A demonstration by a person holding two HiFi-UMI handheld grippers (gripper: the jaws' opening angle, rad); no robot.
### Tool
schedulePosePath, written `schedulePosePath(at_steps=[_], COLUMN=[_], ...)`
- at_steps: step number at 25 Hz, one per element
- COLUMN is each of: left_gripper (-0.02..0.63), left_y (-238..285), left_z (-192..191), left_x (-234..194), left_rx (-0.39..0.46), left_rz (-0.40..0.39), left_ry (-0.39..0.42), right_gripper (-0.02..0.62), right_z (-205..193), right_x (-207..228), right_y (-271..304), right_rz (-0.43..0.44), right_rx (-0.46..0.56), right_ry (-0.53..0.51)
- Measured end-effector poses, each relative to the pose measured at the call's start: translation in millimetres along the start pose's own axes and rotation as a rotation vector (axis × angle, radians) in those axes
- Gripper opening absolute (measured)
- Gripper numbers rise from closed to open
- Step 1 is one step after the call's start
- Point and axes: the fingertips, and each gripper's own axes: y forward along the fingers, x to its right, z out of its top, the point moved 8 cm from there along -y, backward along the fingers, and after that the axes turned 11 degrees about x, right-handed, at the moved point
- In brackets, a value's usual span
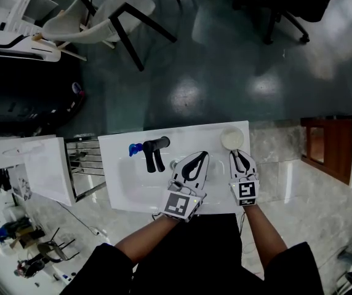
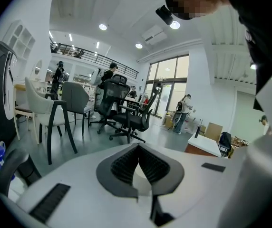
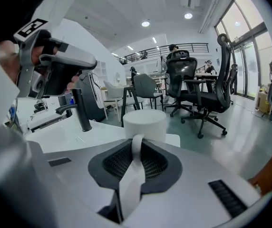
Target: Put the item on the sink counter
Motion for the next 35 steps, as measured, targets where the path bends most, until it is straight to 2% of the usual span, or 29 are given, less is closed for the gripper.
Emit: schedulePosePath(at_steps=[12, 15, 18, 26, 35], left_gripper=[0.012, 0.012, 0.012, 0.012, 0.012], left_y=[-14, -20, -28, -63, -129], left_z=[-2, -1, 0, 9, 25], left_x=[6, 7, 10, 19, 26], left_rx=[0.017, 0.018, 0.016, 0.048, 0.052], left_rz=[-0.007, -0.006, -0.009, -0.017, -0.016], left_ry=[-0.008, 0.001, 0.008, 0.006, 0.013], right_gripper=[0.06, 0.108, 0.146, 0.172, 0.172], right_z=[-7, -8, -5, -1, 29], right_x=[-10, -13, -15, -20, -67], right_y=[-1, -1, -7, -42, -83], right_rz=[0.012, 0.008, -0.016, -0.124, -0.155], right_rx=[-0.03, -0.044, -0.054, -0.053, 0.011], right_ry=[0.018, 0.031, 0.046, 0.061, 0.056])
